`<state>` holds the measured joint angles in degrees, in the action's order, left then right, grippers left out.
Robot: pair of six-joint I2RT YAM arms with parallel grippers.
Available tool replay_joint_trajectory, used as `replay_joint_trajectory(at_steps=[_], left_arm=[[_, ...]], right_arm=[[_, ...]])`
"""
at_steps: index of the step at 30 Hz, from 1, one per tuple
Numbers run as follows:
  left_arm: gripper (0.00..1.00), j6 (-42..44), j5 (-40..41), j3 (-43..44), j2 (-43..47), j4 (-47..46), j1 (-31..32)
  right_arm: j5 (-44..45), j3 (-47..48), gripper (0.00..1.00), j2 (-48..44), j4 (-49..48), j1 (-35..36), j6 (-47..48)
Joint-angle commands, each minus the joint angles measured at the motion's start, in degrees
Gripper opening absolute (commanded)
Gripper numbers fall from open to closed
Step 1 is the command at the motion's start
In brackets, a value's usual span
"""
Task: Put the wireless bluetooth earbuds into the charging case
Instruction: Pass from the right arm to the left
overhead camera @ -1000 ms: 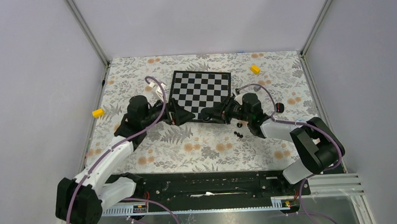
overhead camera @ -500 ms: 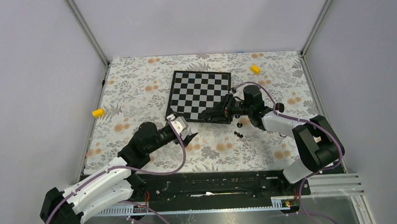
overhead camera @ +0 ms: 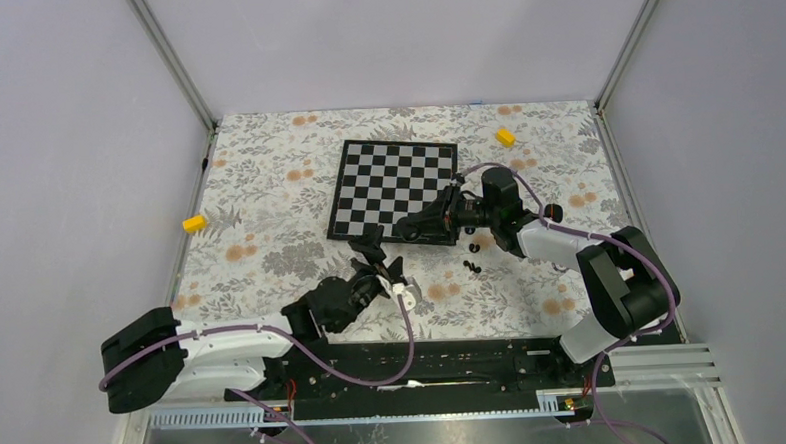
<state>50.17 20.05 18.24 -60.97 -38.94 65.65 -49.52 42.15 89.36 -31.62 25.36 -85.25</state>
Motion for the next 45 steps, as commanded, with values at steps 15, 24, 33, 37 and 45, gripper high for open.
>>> replay_joint_trajectory(at_steps=[15,24,33,37,45], left_arm=[[0.99,-40.72,7.52,19.98,8.12,27.32,-3.13],[0.98,-76.23,-9.71,36.77,2.04,57.83,-14.97],[0.99,-96.67,-38.79,31.22,4.29,47.14,-34.36],[0.99,-104.21,-50.07,27.86,2.06,39.68,-38.35],[0.99,-114.57,-59.08,21.90,0.56,25.12,-42.67]], right_arm=[[2.83,2.92,0.00,-2.18,9.75,-0.29,11.54],[6.15,-1.51,0.00,-4.71,-2.92,-0.32,17.09],[9.71,-5.48,0.00,-6.33,-13.74,-0.29,19.40],[10.45,-4.89,0.00,-6.82,-13.83,-0.29,21.31],[10.49,-5.92,0.00,-7.27,-15.45,-0.23,20.89]])
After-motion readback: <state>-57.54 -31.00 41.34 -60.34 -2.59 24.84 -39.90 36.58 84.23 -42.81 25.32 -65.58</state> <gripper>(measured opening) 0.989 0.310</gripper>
